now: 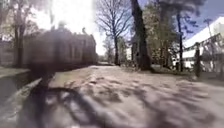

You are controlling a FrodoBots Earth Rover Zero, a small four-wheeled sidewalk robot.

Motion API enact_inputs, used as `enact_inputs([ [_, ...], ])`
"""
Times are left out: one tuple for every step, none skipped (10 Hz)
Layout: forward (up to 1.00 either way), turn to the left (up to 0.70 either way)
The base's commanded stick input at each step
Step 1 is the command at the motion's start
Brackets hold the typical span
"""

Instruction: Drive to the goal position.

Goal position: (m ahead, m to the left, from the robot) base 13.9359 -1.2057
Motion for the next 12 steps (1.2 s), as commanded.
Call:
enact_inputs([
  [1.0,0.0],
  [1.0,0.0],
  [1.0,0.0],
  [1.0,0.0],
  [1.0,0.0],
  [1.0,0.0],
  [1.0,0.0],
  [1.0,0.0],
  [1.0,0.0],
  [1.0,0.0],
  [1.0,0.0],
  [1.0,0.0],
])
